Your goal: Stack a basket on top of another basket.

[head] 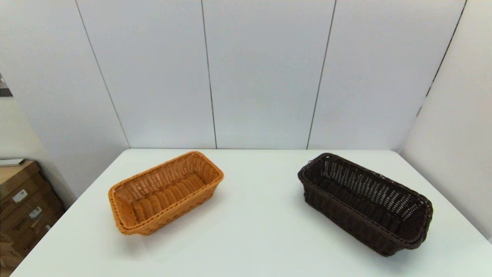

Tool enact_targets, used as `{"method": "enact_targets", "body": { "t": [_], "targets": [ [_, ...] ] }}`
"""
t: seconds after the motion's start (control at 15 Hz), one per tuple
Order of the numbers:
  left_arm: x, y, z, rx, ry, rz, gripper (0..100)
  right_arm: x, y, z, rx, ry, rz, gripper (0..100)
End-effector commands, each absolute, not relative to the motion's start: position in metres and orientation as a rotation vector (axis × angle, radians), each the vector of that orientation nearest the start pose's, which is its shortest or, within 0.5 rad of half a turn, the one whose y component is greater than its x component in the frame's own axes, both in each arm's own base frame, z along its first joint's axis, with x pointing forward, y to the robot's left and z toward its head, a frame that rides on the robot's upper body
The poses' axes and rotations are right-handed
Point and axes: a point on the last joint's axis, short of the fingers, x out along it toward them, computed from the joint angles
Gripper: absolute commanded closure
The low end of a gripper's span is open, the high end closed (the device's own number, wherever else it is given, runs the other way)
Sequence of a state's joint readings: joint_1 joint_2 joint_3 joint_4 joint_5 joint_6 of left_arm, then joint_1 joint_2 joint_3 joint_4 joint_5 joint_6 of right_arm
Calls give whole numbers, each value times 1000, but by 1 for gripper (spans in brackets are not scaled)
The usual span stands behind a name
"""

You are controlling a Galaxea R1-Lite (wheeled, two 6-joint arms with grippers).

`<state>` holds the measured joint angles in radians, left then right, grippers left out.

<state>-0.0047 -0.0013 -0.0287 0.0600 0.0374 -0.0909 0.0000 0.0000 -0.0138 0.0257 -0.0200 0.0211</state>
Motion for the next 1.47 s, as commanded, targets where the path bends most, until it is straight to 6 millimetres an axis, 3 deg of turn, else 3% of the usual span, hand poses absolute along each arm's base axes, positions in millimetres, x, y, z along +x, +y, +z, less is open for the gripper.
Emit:
{"method": "enact_targets", "body": {
  "t": [0.07, 0.2, 0.27, 0.53, 0.67, 0.73, 0.87, 1.13, 1.33, 1.47],
  "targets": [
    [-25, 1, 77, -93, 28, 35, 0, -24, 0, 77, 21, 12, -20, 0],
    [-25, 1, 78, -91, 27, 38, 0, -24, 0, 77, 21, 12, -20, 0],
    [-28, 1, 92, -81, -2, 54, 0, -24, 0, 77, 21, 12, -20, 0],
    [-21, 2, 212, -92, -106, 72, 0, -24, 0, 77, 21, 12, -20, 0],
    [0, 2, 272, -100, -131, 66, 0, -24, 0, 77, 21, 12, -20, 0],
    [22, 2, 302, -127, -124, 65, 0, -24, 0, 77, 21, 12, -20, 0],
    [70, 2, 338, -162, -35, 88, 0, -24, 0, 77, 21, 12, -20, 0],
    [139, 2, 366, -414, 286, 204, 0, -24, 0, 77, 21, 12, -20, 0],
    [186, 2, 362, -512, 488, 285, 0, -24, 0, 77, 21, 12, -20, 0],
    [222, 1, 344, -588, 647, 367, 0, -24, 0, 77, 21, 12, -20, 0]
  ]
}}
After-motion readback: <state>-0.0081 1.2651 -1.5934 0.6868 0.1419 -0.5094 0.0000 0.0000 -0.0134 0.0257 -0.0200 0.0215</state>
